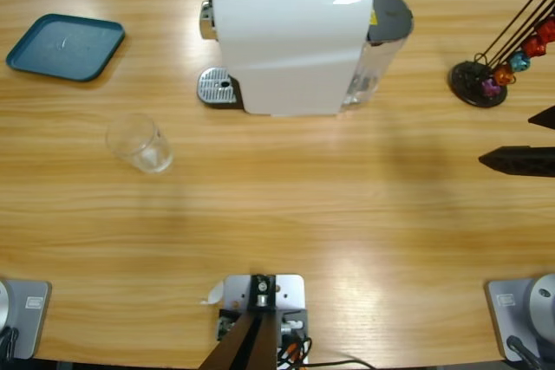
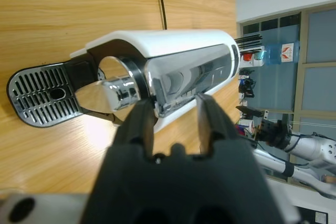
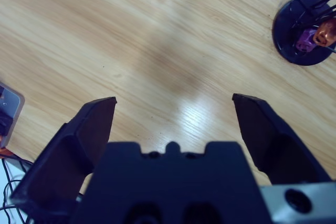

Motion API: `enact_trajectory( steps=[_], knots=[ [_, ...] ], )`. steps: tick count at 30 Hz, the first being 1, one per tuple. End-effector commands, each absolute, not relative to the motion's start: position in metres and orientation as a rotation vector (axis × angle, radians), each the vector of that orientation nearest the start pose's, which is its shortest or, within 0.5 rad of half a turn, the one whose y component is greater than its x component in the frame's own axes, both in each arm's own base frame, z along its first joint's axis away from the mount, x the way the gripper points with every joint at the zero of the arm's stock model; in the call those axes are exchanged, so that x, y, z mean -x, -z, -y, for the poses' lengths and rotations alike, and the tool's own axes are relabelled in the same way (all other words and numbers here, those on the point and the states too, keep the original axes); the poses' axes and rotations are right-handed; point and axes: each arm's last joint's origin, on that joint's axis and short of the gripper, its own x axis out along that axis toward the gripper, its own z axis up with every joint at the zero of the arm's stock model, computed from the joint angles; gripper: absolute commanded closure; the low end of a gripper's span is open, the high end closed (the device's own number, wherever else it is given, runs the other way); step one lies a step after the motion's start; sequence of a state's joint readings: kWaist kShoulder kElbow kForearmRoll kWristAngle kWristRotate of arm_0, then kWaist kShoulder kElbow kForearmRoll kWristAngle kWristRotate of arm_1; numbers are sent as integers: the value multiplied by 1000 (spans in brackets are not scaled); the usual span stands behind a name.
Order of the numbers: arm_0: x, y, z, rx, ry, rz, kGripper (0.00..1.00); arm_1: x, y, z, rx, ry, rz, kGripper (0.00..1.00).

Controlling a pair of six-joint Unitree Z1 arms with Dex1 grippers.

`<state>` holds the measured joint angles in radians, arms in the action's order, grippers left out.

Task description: Pour coffee

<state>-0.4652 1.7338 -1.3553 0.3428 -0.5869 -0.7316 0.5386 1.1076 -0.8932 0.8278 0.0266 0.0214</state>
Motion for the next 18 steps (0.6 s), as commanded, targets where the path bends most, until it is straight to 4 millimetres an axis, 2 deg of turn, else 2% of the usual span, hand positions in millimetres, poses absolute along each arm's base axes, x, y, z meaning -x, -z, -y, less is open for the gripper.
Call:
enact_trajectory(
  steps=[1, 10, 12, 18],
  knots=[
    [-312, -323, 196, 670, 679, -1180, 1000, -112, -318, -69, 261, -481, -1062, 0],
    [-310, -327, 195, 666, 711, -1169, 1000, -112, -318, -68, 260, -481, -1059, 0],
    [-309, -337, 195, 678, 723, -1143, 1000, -112, -318, -68, 260, -481, -1059, 0],
    [-305, -388, 204, 713, 821, -1035, 1000, -112, -318, -68, 261, -481, -1061, 0]
  ],
)
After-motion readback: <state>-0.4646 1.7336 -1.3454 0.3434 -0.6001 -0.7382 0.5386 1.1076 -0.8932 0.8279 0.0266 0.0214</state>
